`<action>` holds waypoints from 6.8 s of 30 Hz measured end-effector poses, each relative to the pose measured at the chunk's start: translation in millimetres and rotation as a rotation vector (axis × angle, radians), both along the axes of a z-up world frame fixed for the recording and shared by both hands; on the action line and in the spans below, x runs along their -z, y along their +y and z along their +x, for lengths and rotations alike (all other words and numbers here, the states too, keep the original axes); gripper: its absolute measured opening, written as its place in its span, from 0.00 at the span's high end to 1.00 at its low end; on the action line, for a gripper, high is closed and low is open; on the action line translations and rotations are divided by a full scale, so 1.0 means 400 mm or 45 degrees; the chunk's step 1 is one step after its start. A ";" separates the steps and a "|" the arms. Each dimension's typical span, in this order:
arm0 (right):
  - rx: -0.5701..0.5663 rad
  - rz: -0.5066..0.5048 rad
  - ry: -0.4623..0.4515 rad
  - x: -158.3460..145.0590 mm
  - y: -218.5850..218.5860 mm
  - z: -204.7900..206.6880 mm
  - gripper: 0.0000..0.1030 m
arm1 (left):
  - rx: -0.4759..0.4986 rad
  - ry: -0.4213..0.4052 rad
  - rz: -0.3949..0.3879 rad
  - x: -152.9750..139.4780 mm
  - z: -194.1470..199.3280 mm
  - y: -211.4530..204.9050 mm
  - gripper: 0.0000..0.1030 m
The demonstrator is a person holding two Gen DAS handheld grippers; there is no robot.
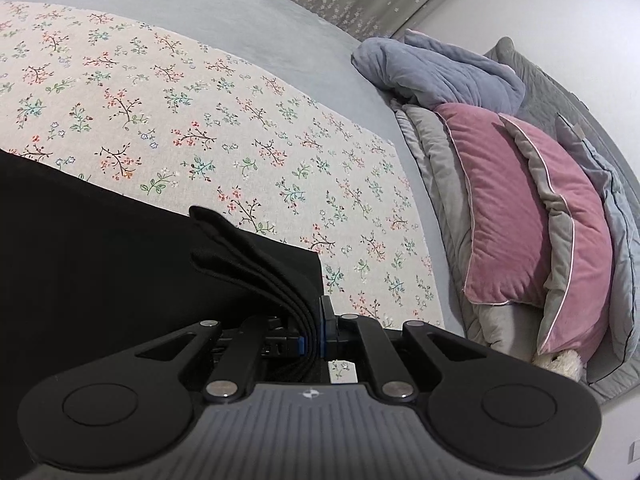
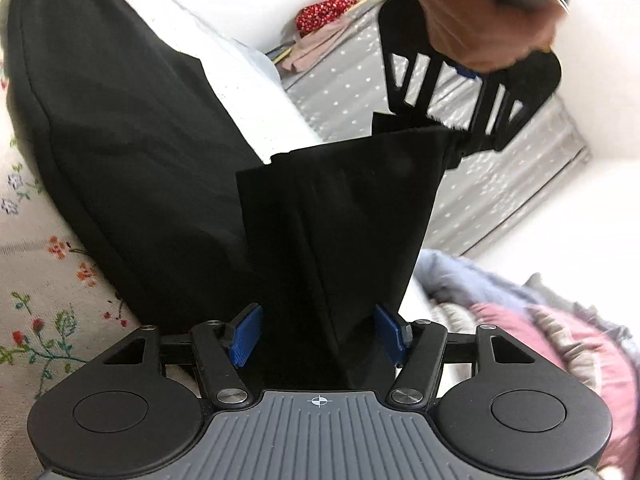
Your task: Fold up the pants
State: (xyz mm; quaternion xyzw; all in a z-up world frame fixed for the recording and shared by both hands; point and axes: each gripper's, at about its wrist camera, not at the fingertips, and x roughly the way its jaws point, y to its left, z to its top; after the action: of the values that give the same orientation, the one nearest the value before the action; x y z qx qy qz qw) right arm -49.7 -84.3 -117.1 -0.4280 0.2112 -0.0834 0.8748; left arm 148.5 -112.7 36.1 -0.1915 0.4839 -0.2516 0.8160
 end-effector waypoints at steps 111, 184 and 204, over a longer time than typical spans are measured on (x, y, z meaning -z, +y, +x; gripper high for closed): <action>-0.322 1.367 0.774 -0.108 0.050 0.223 0.46 | -0.312 -0.359 0.817 0.223 0.080 1.022 0.57; 0.093 2.383 0.638 0.049 -0.252 0.190 0.87 | 0.089 -0.185 0.421 0.248 -0.014 0.427 0.50; 0.026 2.363 0.727 0.040 -0.202 0.168 0.77 | 0.069 -0.184 0.424 0.250 -0.019 0.418 0.50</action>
State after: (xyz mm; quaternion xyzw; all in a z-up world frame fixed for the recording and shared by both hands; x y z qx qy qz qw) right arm 17.5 -165.2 -133.1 0.4299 0.4011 0.2159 0.7796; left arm 140.8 54.6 -63.8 -0.0222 0.4639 -0.2029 0.8621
